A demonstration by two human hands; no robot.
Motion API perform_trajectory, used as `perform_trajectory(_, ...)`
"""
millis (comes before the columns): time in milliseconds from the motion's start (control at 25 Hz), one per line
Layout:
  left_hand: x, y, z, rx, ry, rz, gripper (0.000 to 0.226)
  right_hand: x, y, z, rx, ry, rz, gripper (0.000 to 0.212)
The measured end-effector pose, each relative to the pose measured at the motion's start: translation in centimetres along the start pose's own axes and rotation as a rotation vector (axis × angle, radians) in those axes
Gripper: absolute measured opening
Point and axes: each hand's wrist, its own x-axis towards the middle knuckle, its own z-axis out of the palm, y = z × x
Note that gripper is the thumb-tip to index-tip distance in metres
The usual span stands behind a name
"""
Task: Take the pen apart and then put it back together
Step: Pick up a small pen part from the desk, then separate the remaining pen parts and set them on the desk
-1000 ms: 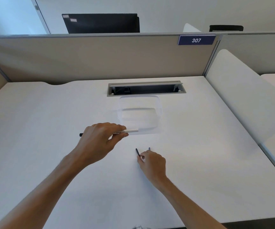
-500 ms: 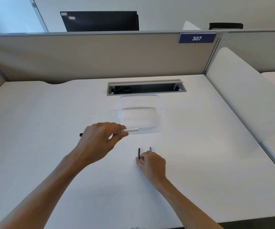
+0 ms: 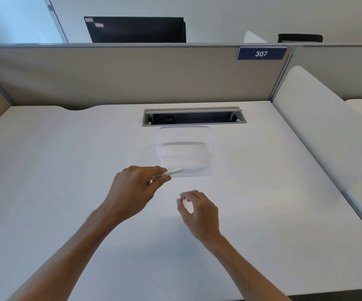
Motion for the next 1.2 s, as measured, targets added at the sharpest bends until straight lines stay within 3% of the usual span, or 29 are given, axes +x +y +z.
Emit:
perform_trajectory(80, -0.2, 0.7, 0.5, -0.094, 0.005, -0.061, 0.016, 0.3, -1.9, -1.9, 0.2, -0.093, 0.001, 0.02)
perform_trajectory(240, 0.0, 3.0, 1.9, -0.48, 0.14, -0.282, 0.015, 1.0, -5.4, -5.0, 0.764, -0.332, 0.213, 0.03)
perform_trajectory(440, 0.7, 4.2, 3.2, -0.672, 0.199, -0.447, 0.018, 1.8, -6.6, -6.1, 1.128, -0.488, 0.38, 0.033)
perform_trajectory(600, 1.0, 4.7, 3.3, -0.74, 0.225, -0.479, 0.02, 1.8, -6.4, -6.2, 1.177, -0.489, 0.444, 0.029)
perform_trajectory(880, 1.0, 3.2, 2.6, -0.894, 0.267, -0.513, 0.039, 3.2, -4.4, -7.3, 1.182, -0.231, 0.628, 0.026)
perform_trajectory(1200, 0.3, 2.4, 3.1, -1.123, 0.18, -0.576, 0.022, 4.5, -3.2, -8.4, 1.333, -0.22, 0.738, 0.005)
